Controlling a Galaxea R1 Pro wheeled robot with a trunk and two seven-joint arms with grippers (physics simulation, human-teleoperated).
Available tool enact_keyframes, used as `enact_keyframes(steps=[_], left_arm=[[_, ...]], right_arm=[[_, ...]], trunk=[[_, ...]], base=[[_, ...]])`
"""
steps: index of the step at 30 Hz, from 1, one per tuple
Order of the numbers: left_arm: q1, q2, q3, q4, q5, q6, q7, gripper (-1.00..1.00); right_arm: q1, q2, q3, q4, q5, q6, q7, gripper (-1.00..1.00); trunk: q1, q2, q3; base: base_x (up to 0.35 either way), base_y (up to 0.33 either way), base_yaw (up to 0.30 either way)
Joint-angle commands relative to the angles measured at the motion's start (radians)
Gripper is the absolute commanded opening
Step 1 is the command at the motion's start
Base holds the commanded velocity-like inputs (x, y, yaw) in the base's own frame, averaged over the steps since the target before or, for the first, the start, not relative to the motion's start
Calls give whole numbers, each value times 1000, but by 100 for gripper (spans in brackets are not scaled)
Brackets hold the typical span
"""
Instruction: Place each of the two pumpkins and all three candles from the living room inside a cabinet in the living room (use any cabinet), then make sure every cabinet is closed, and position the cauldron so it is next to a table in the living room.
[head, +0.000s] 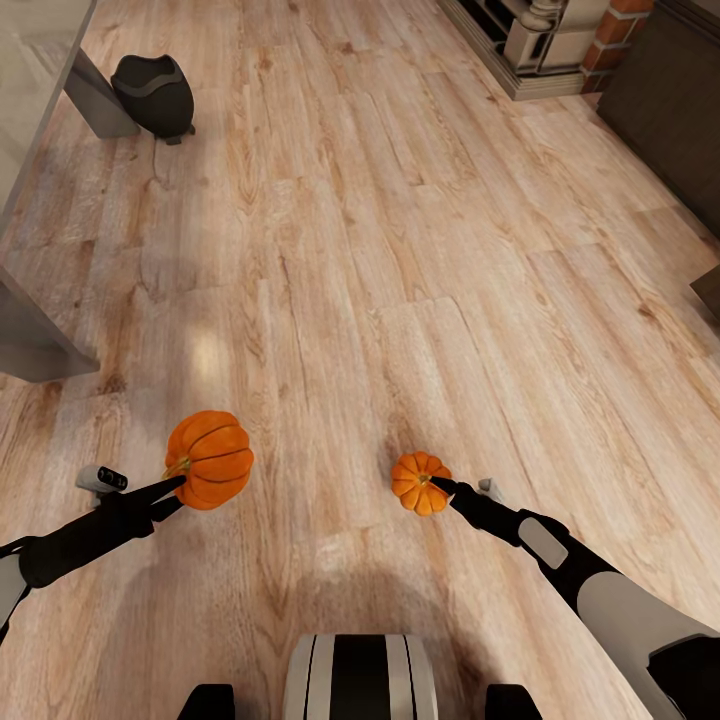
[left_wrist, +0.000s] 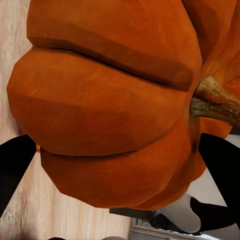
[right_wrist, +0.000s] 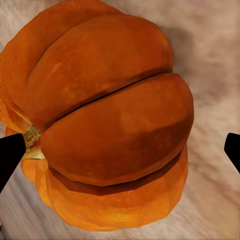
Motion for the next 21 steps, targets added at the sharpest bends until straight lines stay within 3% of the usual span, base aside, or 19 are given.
enact_keyframes(steps=[1, 11, 21], left_arm=[[0, 0, 0, 0, 0, 4, -1, -100], [0, 0, 0, 0, 3, 4, -1, -100], [0, -1, 0, 0, 0, 4, -1, -100]], right_arm=[[-1, -1, 4, 0, -8, 4, 1, 100], [-1, -1, 4, 1, -8, 4, -2, 100], [-1, -1, 4, 1, -8, 4, -54, 100]], trunk=[[0, 0, -1], [0, 0, -1], [0, 0, -1]], base=[[71, 33, 0], [30, 35, 0], [0, 21, 0]])
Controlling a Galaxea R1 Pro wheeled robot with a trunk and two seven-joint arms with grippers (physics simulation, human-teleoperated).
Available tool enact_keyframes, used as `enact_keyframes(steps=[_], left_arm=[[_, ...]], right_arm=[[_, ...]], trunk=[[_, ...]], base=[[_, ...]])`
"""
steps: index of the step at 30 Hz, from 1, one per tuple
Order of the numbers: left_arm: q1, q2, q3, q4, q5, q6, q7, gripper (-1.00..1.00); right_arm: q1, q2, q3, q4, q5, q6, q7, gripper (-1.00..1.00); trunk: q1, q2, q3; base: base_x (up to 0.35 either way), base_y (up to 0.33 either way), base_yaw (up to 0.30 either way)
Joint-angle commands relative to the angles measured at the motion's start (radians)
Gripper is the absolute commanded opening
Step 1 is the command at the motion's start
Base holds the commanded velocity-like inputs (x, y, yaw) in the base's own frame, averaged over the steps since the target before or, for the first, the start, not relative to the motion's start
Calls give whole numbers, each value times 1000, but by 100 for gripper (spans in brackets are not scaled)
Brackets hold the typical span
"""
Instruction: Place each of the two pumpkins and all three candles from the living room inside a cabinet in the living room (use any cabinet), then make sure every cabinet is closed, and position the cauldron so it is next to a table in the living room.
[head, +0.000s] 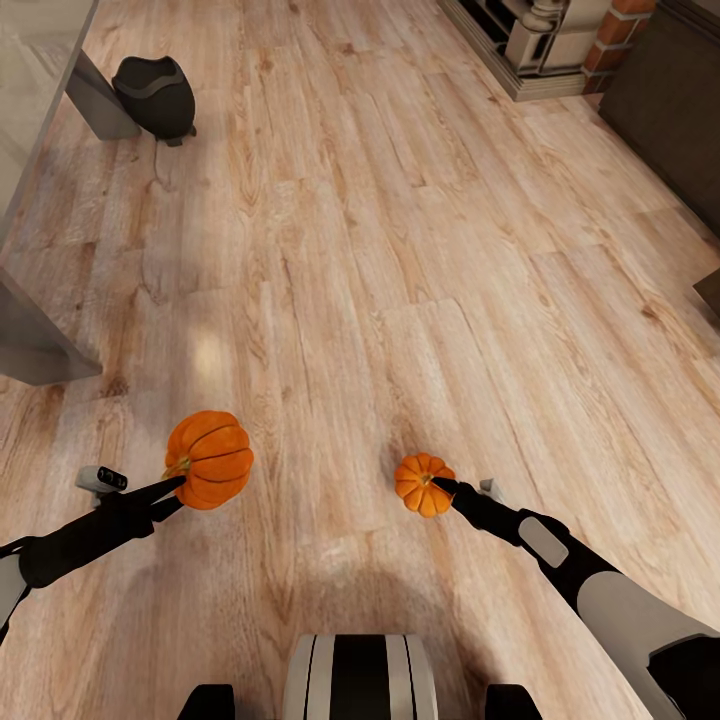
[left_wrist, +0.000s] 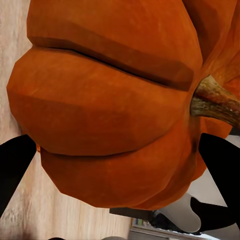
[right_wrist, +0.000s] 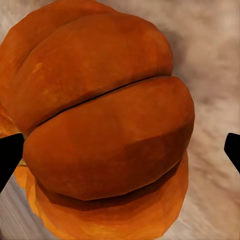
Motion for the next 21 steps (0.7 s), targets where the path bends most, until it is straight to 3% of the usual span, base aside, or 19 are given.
enact_keyframes(steps=[1, 19, 20, 21], left_arm=[[-1, 0, 0, 0, 1, 4, -2, -100], [-1, 0, 0, 0, 1, 4, -2, -100], [-1, -1, 0, 0, 1, 4, -2, -100], [-1, -1, 0, 0, 1, 4, -2, -100]], right_arm=[[0, 0, 7, 3, 12, -2, -16, 100], [0, 1, 7, 2, 13, -2, -51, 100], [0, 1, 7, 2, 14, -2, -51, -100], [0, 1, 7, 2, 14, -2, -51, -100]], trunk=[[0, 0, -1], [0, 0, -1], [0, 0, -1], [0, 0, -1]], base=[[0, 0, 0], [14, 14, 0], [0, 0, 0], [0, 0, 0]])
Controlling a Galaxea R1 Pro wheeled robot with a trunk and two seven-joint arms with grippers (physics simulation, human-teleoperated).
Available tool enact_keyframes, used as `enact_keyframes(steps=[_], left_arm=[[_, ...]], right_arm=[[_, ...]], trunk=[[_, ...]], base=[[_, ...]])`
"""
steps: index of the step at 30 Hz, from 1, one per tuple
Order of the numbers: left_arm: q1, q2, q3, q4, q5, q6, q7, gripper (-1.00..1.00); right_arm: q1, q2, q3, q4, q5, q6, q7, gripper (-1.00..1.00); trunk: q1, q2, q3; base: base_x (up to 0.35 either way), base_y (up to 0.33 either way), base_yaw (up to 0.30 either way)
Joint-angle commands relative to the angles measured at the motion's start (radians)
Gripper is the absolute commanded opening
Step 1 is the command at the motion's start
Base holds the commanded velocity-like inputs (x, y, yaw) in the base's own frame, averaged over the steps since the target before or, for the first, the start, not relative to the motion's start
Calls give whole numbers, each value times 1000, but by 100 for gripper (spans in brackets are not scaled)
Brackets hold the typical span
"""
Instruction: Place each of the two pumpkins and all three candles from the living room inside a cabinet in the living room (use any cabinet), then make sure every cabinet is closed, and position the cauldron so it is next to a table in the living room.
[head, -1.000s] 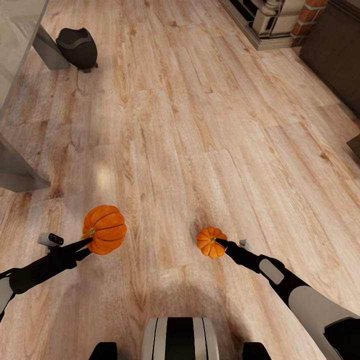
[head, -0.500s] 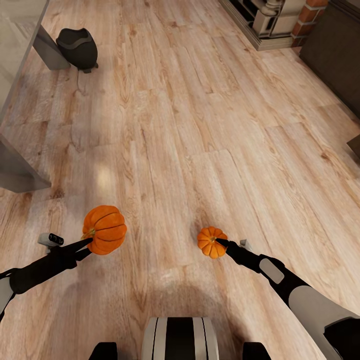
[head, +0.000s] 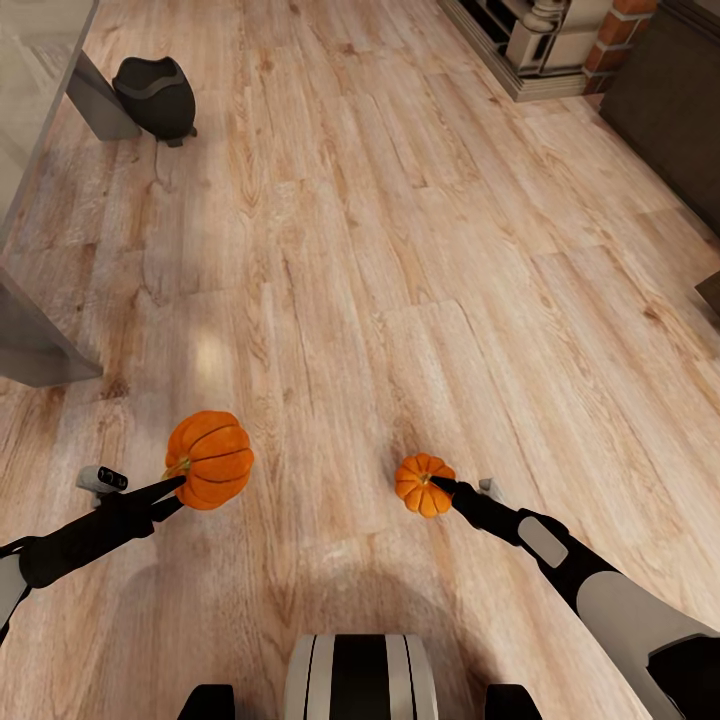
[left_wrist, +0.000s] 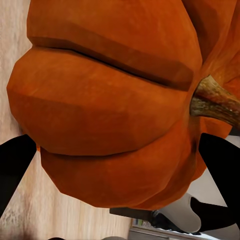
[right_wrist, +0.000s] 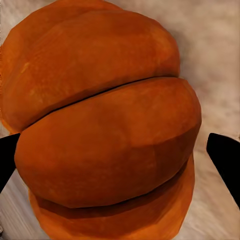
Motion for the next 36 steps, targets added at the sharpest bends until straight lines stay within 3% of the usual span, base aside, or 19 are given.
enact_keyframes(steps=[1, 34, 36], left_arm=[[0, 0, 0, 0, 1, 5, -1, -100], [0, 2, 0, 0, 6, 5, -1, -100], [0, 2, 0, 0, 6, 5, -1, -100]], right_arm=[[0, -1, 8, 2, 9, -1, -66, -100], [0, -2, 8, 1, 10, 3, -64, -100], [0, -2, 8, 1, 10, 3, -64, -100]], trunk=[[0, 0, -1], [0, 0, -1], [-1, 0, 7]], base=[[0, 0, 0], [0, 0, 0], [0, 0, 0]])
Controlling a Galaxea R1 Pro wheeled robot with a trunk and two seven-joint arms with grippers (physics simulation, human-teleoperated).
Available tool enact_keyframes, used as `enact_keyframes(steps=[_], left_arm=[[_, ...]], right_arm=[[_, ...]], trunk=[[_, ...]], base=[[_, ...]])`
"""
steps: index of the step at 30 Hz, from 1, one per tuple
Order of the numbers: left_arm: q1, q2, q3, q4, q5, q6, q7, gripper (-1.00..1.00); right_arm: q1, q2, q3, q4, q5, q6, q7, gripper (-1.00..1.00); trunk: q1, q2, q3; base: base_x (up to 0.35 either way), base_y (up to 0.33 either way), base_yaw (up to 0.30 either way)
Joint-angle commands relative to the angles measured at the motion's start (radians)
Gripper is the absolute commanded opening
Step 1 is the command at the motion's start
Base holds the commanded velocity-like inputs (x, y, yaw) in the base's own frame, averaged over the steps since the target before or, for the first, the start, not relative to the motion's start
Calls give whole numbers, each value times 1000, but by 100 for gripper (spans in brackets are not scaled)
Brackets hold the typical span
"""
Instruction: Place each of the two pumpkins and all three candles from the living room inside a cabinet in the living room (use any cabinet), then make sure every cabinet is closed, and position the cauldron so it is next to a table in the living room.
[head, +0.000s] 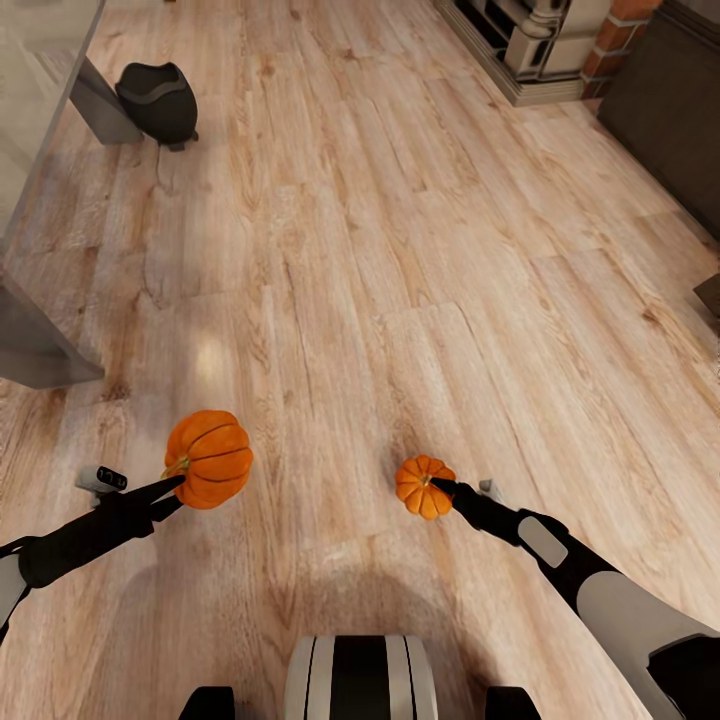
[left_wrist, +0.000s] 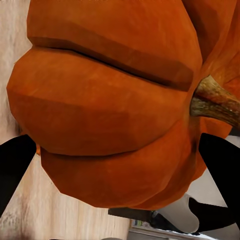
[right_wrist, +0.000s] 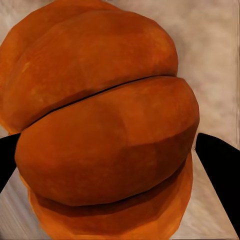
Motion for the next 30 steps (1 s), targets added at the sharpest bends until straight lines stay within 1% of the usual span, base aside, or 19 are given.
enact_keyframes(steps=[1, 7, 11, 15, 18, 23, 30], left_arm=[[0, 0, 0, 0, -2, 3, -1, -100], [0, 0, 1, 0, -3, 3, -1, -100], [0, 0, 0, 1, -3, 3, -1, -100], [0, 0, 1, 2, -3, 3, -1, -100], [0, 1, 2, 3, -3, 3, -1, -100], [0, 0, 2, 3, -5, 3, -1, -100], [0, 0, -1, 3, -6, 3, 0, -100]], right_arm=[[0, -1, 5, 2, 6, -2, -42, -100], [0, -1, 5, -2, 6, -3, -33, -100], [0, -3, 5, -9, 6, -4, -6, -100], [0, -3, 0, -11, 6, -3, 76, -100], [0, -4, -3, -11, 5, 0, 108, -100], [0, -4, -5, -12, 5, 19, 117, -100], [0, -3, -7, -13, 3, 23, 124, -100]], trunk=[[0, 0, 3], [-3, 2, 27], [-5, 2, 42], [-7, 3, 58], [-8, 4, 69], [-10, 5, 88], [-13, 7, 116]], base=[[0, 0, 0], [0, 0, 0], [0, 0, 0], [0, 0, 0], [0, 0, 0], [0, 0, 0], [0, 0, 0]])
